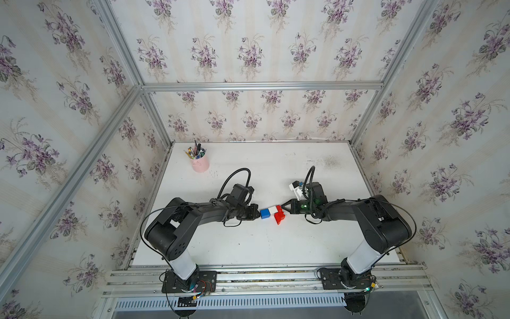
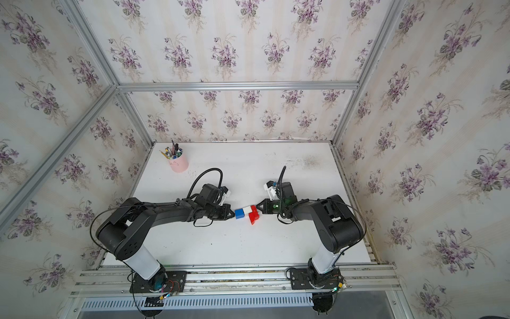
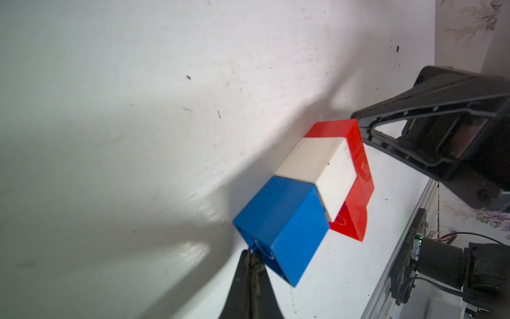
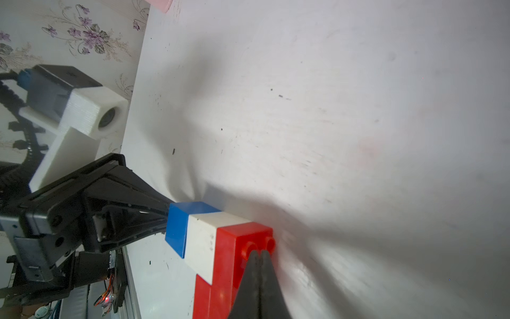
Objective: Assemble the letter r with lego
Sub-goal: Assemble the lego brick at the center of the board.
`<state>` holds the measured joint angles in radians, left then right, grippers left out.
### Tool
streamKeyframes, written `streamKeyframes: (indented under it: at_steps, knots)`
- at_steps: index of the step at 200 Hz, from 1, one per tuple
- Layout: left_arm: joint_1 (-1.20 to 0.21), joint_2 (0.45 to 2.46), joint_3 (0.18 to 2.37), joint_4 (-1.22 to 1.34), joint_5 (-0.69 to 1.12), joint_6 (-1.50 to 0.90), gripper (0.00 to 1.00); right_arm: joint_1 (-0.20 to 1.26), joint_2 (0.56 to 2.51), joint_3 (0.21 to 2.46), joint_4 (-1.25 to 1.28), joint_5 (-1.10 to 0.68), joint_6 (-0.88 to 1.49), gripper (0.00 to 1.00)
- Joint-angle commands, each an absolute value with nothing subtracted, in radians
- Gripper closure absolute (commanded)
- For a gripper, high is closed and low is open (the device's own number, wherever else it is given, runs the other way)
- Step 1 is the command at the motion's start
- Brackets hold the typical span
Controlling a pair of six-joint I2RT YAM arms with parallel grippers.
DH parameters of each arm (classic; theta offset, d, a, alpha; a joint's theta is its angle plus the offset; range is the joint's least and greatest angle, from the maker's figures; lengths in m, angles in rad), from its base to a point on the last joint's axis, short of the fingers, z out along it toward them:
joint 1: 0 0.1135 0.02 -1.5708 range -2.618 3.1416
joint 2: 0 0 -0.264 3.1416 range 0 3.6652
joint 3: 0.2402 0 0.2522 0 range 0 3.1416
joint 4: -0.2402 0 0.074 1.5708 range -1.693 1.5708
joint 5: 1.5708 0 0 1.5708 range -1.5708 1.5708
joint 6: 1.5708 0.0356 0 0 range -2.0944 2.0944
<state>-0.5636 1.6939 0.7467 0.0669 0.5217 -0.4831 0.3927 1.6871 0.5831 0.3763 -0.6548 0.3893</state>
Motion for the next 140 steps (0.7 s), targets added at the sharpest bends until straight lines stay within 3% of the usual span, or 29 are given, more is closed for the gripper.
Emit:
streamKeyframes:
  at_steps: [1, 82, 140]
  knots:
    - [-0.57, 1.705, 0.76, 0.105, 0.535, -0.489, 0.96, 0.401, 1.694, 0.586, 0.37, -0.658, 0.387, 1.0]
    - [-0.602, 1.766, 0.792, 0.162, 0.552, -0.527, 0.99, 0.466, 1.737, 0.606, 0.407, -0.674, 0.428, 1.0]
    - [-0.606, 1.739, 0.791, 0.1, 0.516, -0.499, 0.98, 0.484, 1.701, 0.594, 0.36, -0.569, 0.422, 1.0]
